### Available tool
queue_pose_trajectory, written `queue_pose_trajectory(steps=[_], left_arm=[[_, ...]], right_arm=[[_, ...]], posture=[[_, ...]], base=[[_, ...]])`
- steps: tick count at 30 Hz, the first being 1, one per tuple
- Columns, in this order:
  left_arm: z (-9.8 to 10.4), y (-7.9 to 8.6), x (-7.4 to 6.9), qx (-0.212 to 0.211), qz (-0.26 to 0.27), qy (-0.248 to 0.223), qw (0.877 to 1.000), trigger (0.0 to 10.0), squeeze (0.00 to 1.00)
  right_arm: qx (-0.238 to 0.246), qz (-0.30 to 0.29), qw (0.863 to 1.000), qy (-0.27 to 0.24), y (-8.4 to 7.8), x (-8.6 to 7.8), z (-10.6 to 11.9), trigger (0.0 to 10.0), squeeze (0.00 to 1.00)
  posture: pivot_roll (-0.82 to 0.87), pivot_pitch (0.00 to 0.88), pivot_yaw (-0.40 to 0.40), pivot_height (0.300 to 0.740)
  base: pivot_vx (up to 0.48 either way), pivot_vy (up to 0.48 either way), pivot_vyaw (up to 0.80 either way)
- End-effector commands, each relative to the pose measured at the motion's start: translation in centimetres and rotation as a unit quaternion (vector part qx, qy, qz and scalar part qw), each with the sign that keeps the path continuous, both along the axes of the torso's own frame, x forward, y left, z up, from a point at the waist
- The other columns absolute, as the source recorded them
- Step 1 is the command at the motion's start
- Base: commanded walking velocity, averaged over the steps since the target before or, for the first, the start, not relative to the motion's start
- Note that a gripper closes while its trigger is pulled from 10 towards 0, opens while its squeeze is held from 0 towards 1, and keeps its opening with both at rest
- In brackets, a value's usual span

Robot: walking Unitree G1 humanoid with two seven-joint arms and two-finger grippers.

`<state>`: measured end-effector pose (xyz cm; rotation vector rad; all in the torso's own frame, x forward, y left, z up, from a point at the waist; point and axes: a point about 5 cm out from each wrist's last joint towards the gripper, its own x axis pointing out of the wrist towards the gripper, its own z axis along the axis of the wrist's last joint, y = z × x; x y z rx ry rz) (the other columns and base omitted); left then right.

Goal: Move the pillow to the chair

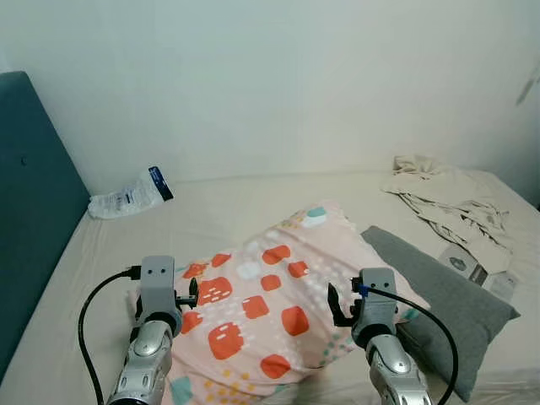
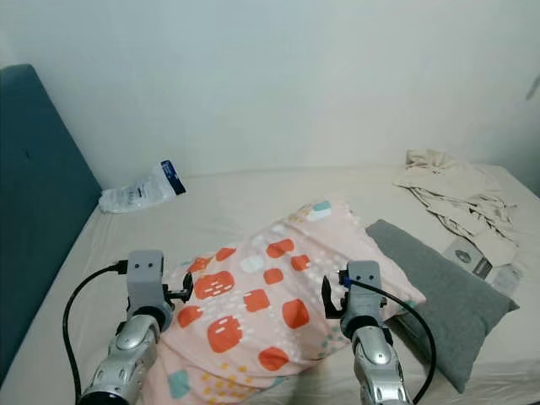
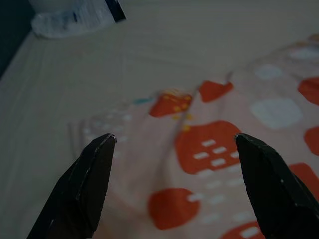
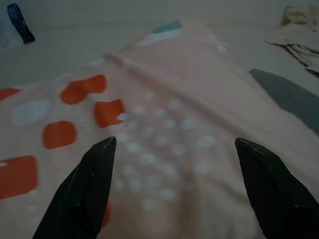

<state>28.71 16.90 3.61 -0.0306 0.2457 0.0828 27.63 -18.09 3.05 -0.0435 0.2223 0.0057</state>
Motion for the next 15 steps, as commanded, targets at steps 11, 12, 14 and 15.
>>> queue_pose_trajectory(steps=[11,12,14,15], left_arm=[[-0.04,-0.31,-0.05,-0.003,-0.015,0.008,1.0,10.0,0.0],[-0.17,-0.28,-0.09,-0.006,-0.015,0.015,1.0,10.0,0.0],[-0.25,-0.26,-0.11,-0.006,-0.015,0.02,1.0,10.0,0.0],[-0.27,-0.25,-0.13,-0.006,-0.014,0.021,1.0,10.0,0.0]], right_arm=[[0.001,-0.001,1.0,0.006,-0.15,-0.15,-0.05,10.0,0.0],[0.001,0.0,1.0,0.007,-0.13,-0.14,-0.05,10.0,0.0],[0.001,0.0,1.0,0.007,-0.12,-0.14,-0.06,10.0,0.0],[0.001,0.001,1.0,0.007,-0.12,-0.15,-0.07,10.0,0.0]], posture=[[-0.02,0.053,-0.031,0.734],[-0.02,0.053,-0.031,0.734],[-0.02,0.053,-0.031,0.734],[-0.02,0.053,-0.031,0.734]], base=[[0.0,-0.228,0.0],[0.0,0.48,0.0],[0.0,0.48,0.0],[0.0,0.48,0.0]])
